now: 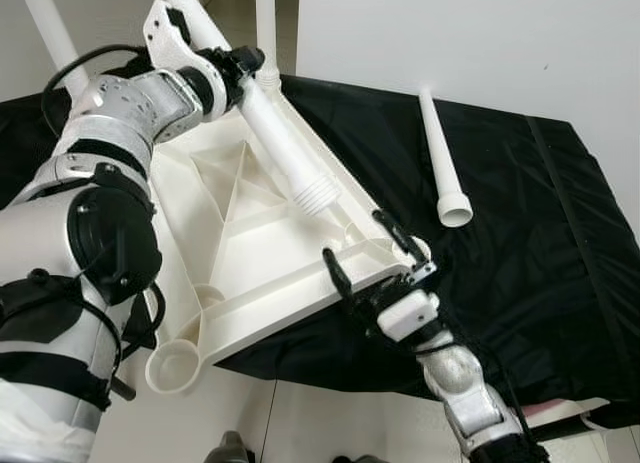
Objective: Building children table
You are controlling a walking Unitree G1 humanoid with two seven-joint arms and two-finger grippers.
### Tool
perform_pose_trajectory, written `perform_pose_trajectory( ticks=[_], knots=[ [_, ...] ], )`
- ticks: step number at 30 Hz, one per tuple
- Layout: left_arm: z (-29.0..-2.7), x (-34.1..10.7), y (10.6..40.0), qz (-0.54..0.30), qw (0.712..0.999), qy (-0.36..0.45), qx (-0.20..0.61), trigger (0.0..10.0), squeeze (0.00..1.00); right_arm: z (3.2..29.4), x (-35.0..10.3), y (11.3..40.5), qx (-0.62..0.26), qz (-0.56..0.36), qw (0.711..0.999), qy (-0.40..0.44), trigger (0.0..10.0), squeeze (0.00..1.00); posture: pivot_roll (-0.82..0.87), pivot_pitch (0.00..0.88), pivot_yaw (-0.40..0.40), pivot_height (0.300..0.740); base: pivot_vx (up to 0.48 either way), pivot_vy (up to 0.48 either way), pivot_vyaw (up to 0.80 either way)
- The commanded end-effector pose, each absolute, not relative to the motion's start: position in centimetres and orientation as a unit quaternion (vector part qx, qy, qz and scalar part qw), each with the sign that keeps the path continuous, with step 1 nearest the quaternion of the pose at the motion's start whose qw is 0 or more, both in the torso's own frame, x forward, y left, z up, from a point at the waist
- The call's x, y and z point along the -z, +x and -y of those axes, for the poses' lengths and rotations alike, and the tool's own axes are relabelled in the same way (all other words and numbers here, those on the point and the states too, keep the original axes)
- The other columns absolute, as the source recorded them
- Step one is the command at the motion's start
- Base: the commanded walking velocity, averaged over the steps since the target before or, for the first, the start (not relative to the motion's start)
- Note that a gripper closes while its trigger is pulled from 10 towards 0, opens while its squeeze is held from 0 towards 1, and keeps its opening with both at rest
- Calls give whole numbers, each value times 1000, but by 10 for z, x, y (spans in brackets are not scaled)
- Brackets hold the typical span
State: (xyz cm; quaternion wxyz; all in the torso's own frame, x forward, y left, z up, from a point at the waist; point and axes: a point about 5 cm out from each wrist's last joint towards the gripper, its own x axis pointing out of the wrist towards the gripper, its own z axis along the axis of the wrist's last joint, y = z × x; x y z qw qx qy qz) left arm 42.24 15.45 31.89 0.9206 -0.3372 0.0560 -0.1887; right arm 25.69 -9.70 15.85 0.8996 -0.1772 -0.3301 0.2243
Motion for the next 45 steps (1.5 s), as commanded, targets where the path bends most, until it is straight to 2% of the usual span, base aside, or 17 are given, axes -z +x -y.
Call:
perform_pose_trajectory(
  ticks=[1, 5, 13, 16, 23, 28, 30, 31, 34, 39, 45],
  knots=[
    [-147, -332, 421, -24, 922, -314, 226, 10000, 0, 98, -165, 262, -221, 320, 909, -153, 10000, 0, 125, 33, -14, 740, 0, 0, 0],
    [-141, -338, 422, 28, 944, -249, 214, 10000, 0, 90, -186, 289, -212, 246, 945, -45, 10000, 0, 126, 44, -16, 740, 0, 0, 0],
    [-135, -344, 420, 74, 951, -215, 211, 10000, 0, 90, -200, 306, -209, 212, 954, -22, 10000, 0, 121, 45, -16, 740, 0, 0, 0],
    [-135, -348, 416, 118, 954, -208, 179, 10000, 0, 94, -220, 319, -212, 209, 954, -15, 10000, 0, 123, 38, -5, 740, 0, 0, 0],
    [-130, -345, 411, 145, 957, -196, 155, 10000, 0, 97, -227, 326, -217, 185, 958, -7, 10000, 0, 128, 27, 24, 740, 0, 0, 0],
    [-127, -342, 407, 148, 959, -193, 148, 10000, 0, 97, -230, 329, -221, 176, 959, 2, 10000, 0, 125, 22, 39, 740, 0, 0, 0],
    [-124, -336, 403, 145, 960, -199, 135, 10000, 0, 96, -235, 330, -236, 184, 954, 4, 10000, 0, 118, 8, 91, 740, 0, 0, 0],
    [-124, -336, 403, 145, 960, -199, 135, 10000, 0, 96, -235, 330, -236, 184, 954, 4, 10000, 0, 118, 8, 91, 740, 0, 0, 0],
    [-114, -320, 398, 134, 969, -157, 134, 10000, 0, 94, -238, 331, -254, 189, 948, -12, 10000, 0, 108, 1, 109, 740, 0, 0, 0],
    [-110, -318, 395, 138, 969, -152, 138, 10000, 0, 93, -235, 333, -261, 182, 948, -23, 10000, 0, 110, 0, 108, 740, 0, 0, 0],
    [-100, -322, 385, 186, 966, -82, 157, 10000, 0, 88, -229, 331, -283, 167, 944, -15, 10000, 0, 126, 0, 56, 740, 0, 0, 0]
  ],
)
